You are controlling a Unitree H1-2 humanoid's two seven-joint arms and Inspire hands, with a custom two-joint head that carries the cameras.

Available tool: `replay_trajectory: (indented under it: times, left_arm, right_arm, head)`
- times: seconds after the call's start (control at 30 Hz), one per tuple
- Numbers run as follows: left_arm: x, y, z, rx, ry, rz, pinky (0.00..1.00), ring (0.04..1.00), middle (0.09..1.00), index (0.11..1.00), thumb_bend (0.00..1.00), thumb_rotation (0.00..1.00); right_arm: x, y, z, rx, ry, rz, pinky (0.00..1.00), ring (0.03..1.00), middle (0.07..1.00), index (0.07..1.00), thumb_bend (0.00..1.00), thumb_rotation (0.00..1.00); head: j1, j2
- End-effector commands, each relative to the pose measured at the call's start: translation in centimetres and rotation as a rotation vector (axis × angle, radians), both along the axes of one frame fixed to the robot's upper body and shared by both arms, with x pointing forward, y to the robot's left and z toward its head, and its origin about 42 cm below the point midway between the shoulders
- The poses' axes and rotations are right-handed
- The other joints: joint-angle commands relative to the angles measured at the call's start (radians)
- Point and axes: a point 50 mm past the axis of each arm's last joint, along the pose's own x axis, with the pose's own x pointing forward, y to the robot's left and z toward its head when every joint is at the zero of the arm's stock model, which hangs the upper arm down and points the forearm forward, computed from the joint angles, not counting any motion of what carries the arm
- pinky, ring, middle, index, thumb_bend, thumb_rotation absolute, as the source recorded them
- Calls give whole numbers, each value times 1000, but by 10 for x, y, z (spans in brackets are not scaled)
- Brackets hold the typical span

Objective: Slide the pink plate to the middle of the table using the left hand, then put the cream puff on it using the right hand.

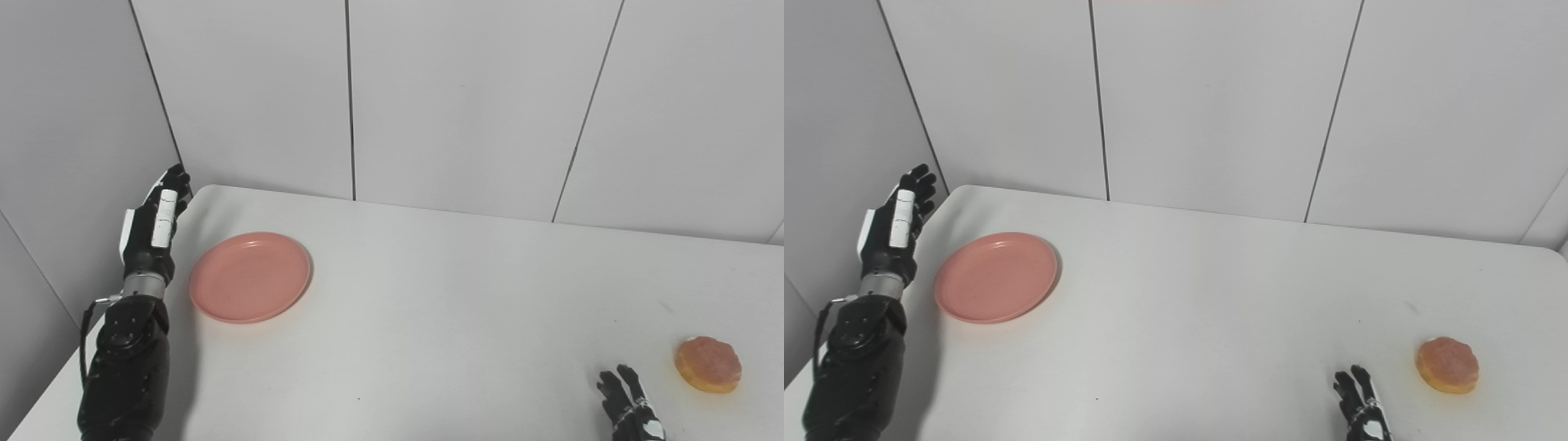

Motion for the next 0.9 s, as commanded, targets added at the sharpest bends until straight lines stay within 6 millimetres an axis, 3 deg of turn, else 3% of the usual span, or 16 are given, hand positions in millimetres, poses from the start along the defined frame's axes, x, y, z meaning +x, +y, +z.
replay_trajectory:
  times: [0.0,0.23,0.37,0.63,0.87]
  left_arm:
    - [4,9,21,33,-76,7,947,937,898,862,896,881]
    - [12,16,-11,34,-7,-36,982,966,925,871,869,898]
    - [17,19,-27,42,35,-55,996,974,934,875,911,869]
    - [13,12,-43,81,80,-65,951,953,930,875,875,909]
    - [12,6,-55,40,86,-109,1000,991,971,897,923,874]
  right_arm:
    - [-12,-1,-26,-8,137,8,997,935,896,928,629,1000]
    - [-12,0,-26,-7,140,11,995,931,887,927,626,1000]
    - [-13,0,-26,-3,139,11,1000,941,886,928,623,1000]
    - [-14,2,-24,-3,133,10,987,922,855,914,628,1000]
    - [-15,3,-23,-3,134,9,972,909,848,909,646,1000]
  head:
    - [0,1]
    - [-5,4]
    - [-10,8]
    - [-19,13]
    - [-25,18]
